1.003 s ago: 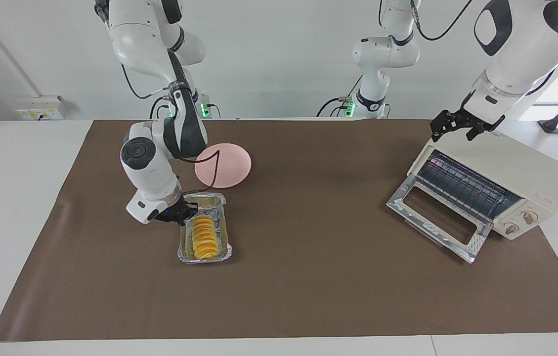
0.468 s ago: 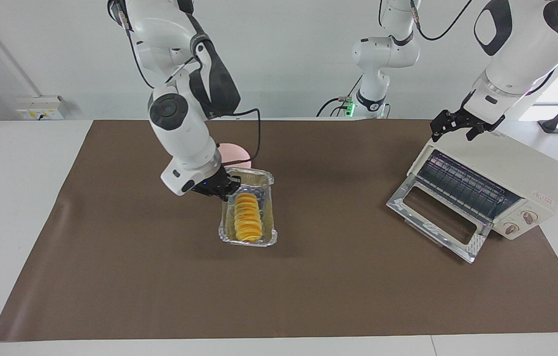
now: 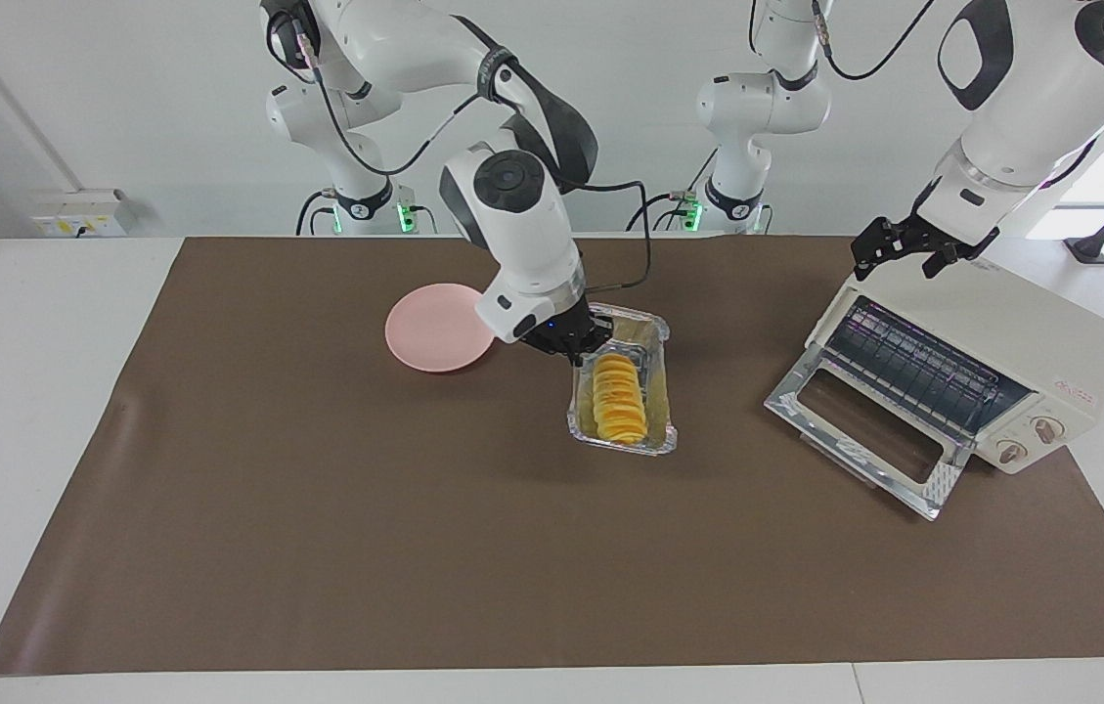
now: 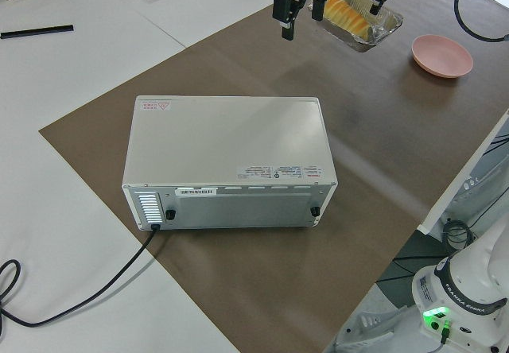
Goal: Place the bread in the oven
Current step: 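Slide the foil tray with the right gripper toward the toaster oven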
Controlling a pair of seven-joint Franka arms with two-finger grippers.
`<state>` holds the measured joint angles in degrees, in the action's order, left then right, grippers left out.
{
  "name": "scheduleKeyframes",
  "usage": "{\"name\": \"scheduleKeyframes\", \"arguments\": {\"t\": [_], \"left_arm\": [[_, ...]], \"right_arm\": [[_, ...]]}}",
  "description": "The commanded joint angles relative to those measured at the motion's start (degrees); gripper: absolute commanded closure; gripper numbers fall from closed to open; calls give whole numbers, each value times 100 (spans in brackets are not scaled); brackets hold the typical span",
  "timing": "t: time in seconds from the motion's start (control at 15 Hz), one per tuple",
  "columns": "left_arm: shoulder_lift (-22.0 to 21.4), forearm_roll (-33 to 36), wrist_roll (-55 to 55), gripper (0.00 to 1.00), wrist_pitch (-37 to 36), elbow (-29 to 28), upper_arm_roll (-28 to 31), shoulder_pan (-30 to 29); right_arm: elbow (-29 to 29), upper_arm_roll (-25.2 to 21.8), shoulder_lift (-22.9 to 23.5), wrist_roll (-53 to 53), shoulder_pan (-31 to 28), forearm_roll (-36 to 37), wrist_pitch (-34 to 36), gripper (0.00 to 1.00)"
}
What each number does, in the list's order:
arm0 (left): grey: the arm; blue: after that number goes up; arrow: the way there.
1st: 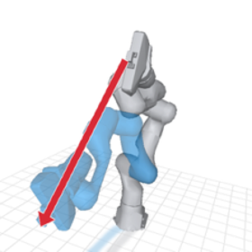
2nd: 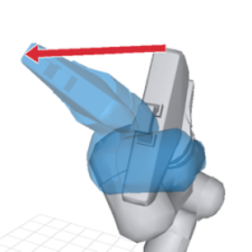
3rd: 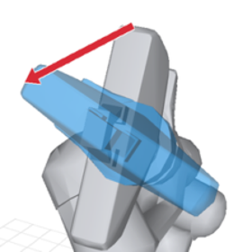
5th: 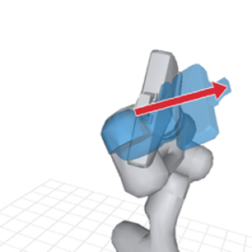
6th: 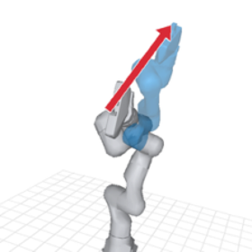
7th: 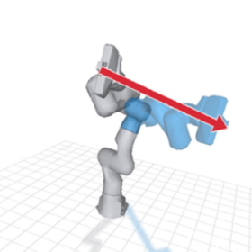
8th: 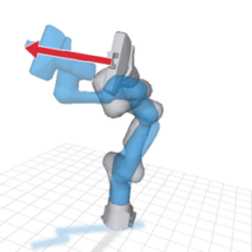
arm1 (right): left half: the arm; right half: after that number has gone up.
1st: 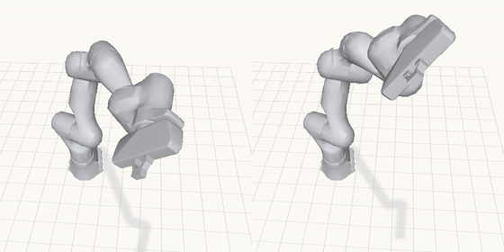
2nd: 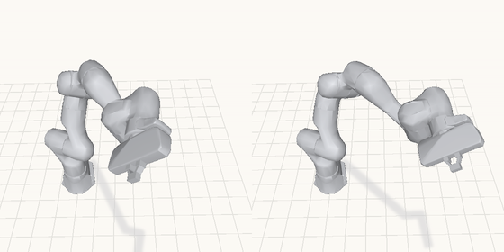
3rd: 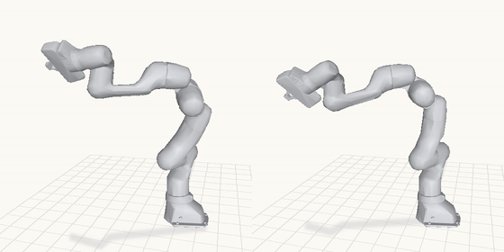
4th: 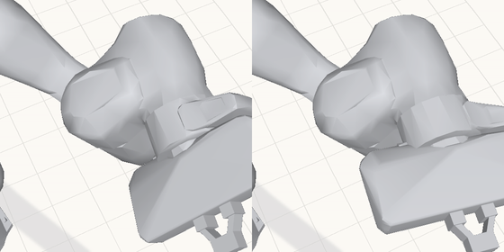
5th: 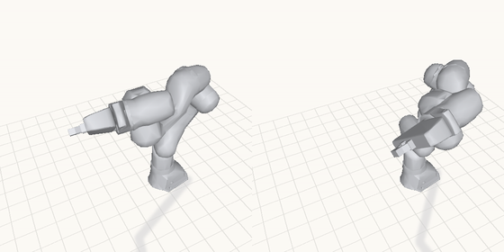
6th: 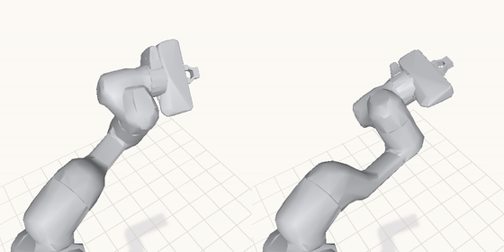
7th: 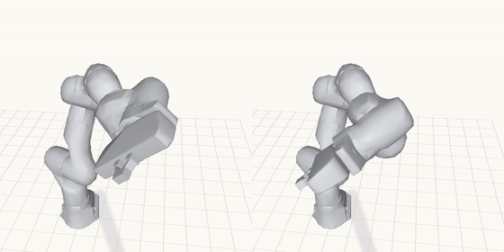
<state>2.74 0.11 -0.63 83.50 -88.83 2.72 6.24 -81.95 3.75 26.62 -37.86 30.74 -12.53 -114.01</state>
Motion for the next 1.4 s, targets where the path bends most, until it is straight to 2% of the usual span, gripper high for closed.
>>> {"name": "scheduleKeyframes", "arguments": {"t": [0.0,0.33,0.54,0.87,0.94,1.0,1.2,1.34], "left_arm": [[-160,33,80,0,17,-161,-17,-53],[-160,33,80,0,17,-161,-17,-53],[-160,33,80,0,17,-161,-17,-53],[-169,33,80,0,17,-161,-17,-53],[-160,33,80,0,17,-161,-17,-53],[-160,33,80,0,17,-161,-17,-53],[-160,33,89,0,8,-161,-26,17],[-169,33,89,0,0,-161,-34,26]], "right_arm": [[-162,-15,229,-20,203,-162,-419,100],[-1147,-6,229,367,318,-257,-1535,100],[-1411,2,247,709,380,-416,-1913,100],[-1473,-6,265,1123,389,-548,-2089,100],[-1473,-6,265,1106,389,-548,-2090,60],[-1455,-6,256,1088,389,-548,-2038,2],[-1420,-6,204,1053,310,-557,-1932,0],[-1359,-59,-15,1062,91,-557,-1565,0]]}}
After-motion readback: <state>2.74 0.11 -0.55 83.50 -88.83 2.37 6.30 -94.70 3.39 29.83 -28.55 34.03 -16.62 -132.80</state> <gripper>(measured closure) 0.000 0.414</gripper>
